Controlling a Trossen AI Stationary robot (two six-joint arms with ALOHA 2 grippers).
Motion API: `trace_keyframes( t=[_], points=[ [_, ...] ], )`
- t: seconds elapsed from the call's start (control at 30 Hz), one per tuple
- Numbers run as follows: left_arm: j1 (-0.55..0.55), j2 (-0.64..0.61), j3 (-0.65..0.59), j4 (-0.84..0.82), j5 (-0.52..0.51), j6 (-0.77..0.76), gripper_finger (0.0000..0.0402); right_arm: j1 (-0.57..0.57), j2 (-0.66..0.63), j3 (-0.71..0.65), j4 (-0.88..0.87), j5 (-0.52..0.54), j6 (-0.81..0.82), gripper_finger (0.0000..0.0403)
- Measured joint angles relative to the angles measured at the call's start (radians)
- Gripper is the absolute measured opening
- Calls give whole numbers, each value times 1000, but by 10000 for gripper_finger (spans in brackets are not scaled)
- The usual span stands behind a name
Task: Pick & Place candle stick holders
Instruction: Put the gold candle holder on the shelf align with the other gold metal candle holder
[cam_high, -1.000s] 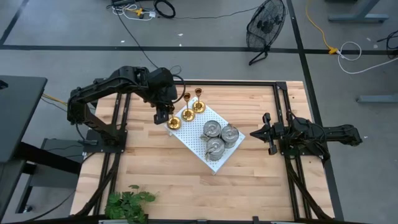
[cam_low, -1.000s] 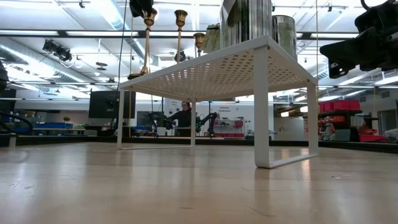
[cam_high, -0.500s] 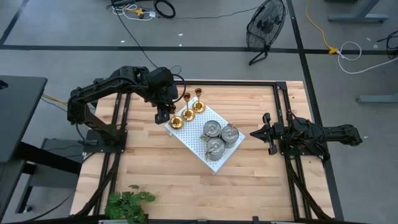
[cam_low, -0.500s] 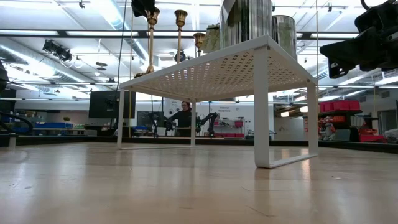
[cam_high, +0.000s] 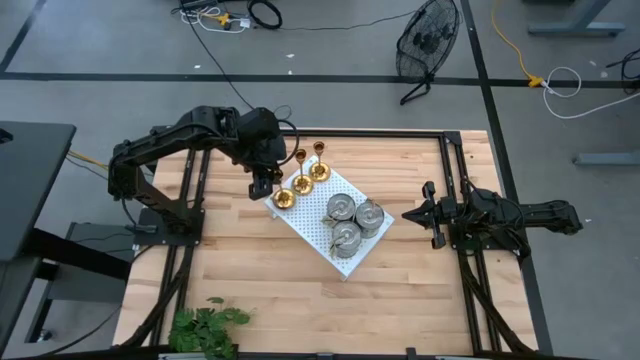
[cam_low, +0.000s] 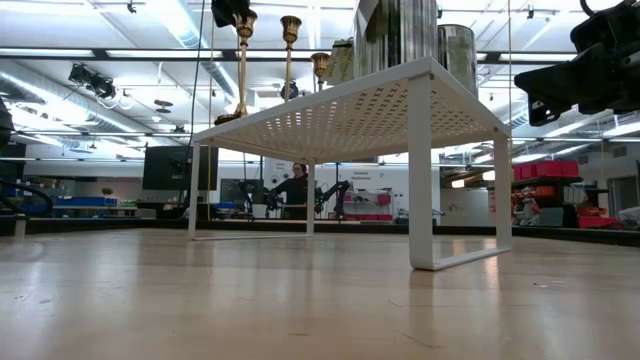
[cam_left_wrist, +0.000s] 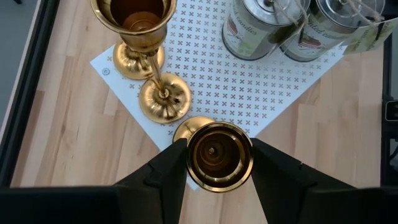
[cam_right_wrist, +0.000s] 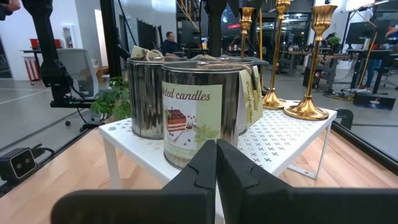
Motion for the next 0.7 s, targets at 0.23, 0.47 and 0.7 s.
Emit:
trace_keyframes(
  t=[0.23, 0.47, 0.7],
  points=[
    [0, 0, 0, 0, 2, 0, 172, 0, 0, 0, 0, 0, 0, 16],
    [0, 25, -1, 0, 2, 1, 172, 0, 0, 0, 0, 0, 0, 16],
    [0, 27, -1, 1, 2, 2, 172, 0, 0, 0, 0, 0, 0, 16]
  ],
)
